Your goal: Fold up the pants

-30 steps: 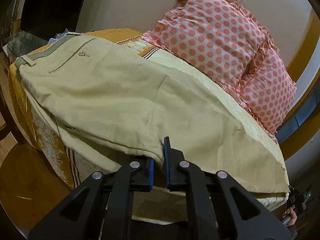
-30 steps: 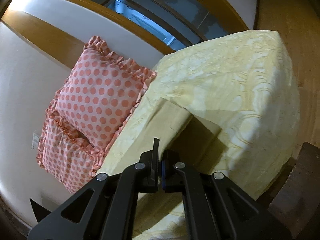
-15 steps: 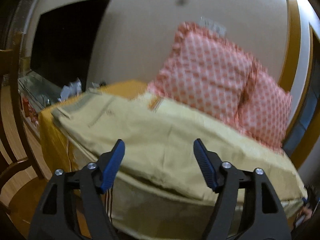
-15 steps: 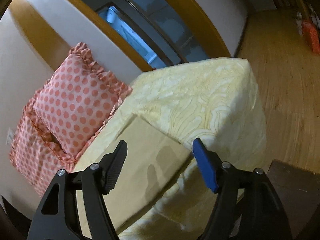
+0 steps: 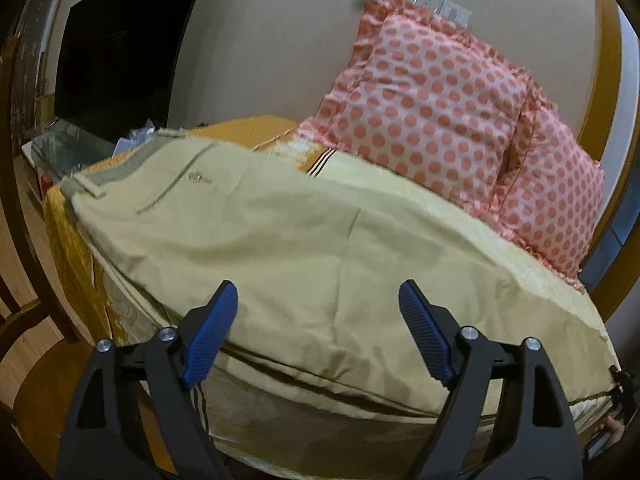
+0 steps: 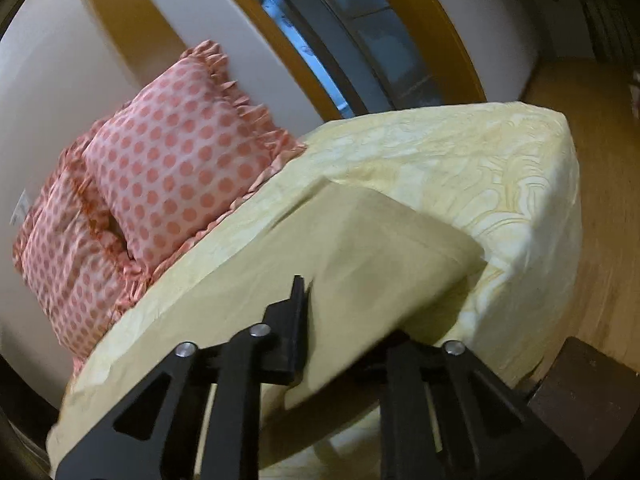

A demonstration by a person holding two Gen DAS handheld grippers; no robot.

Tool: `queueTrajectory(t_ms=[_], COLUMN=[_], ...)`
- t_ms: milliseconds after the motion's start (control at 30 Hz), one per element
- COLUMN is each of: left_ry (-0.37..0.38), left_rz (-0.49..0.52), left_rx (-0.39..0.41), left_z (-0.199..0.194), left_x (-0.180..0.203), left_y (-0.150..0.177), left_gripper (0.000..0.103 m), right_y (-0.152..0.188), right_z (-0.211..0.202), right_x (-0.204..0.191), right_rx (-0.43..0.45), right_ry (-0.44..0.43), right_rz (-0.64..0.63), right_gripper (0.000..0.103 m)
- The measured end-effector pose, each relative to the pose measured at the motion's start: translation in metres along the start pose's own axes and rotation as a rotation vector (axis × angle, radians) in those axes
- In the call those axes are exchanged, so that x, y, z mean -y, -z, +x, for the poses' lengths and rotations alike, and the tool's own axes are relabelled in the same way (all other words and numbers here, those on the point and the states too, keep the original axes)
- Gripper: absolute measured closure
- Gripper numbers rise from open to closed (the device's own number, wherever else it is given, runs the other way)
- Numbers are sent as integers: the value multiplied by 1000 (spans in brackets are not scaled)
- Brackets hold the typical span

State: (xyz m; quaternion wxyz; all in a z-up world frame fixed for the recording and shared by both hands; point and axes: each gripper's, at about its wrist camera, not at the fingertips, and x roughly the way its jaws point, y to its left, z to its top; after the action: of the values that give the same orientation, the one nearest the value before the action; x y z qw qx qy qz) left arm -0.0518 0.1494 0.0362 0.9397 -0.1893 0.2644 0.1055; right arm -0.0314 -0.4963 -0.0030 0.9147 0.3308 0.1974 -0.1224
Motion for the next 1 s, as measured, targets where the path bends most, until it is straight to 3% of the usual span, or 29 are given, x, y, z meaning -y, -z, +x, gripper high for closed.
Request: queueTrajectory(t_ms=[100,200,367,500,567,667,700,733,767,833,933,1000], left_ry=[-2,5,7,11,25,50,39,24,2,-33,-82,-100], left_rz=[8,14,16,-3,-20,-53,-57,-61,-70,-103,-176,-205], left_rx=[5,16,27,36,43,63,76,89,109,136,141,150], left_z=[4,4,3,1,-1,-10,-14,-16,-21,-26,-24,-22], left_x=[-3,-2,-3,-1,-3,-12,-16,-21,-28,-45,-70,-80], left_y=[4,5,7,6,5,2,1,-1,-2,-4,-8,-9], left_gripper=[17,14,12,11,11,11,11,11,11,11,11,11], right_y=[-8,-16,6,76,125,214,231,247,254,247,224,214], right_z=[-6,-8,-7,-6,-4,3,5,5,-3,-19,-33,-25], right_x=[-27,-67,-189,-296,-335,-375,-378,-378,-376,-373,-369,-365], right_rx=[12,22,-36,-203,-326,-533,-580,-631,-621,-582,-478,-416], right_ry=[-37,-138,-429,-740,-829,-817,-795,-774,-790,-846,-909,-843], right_rz=[-117,-181,-364,-518,-613,-870,-921,-962,-977,-975,-918,-869], right_gripper=[99,99,98,98,98,97,93,80,74,25,23,32])
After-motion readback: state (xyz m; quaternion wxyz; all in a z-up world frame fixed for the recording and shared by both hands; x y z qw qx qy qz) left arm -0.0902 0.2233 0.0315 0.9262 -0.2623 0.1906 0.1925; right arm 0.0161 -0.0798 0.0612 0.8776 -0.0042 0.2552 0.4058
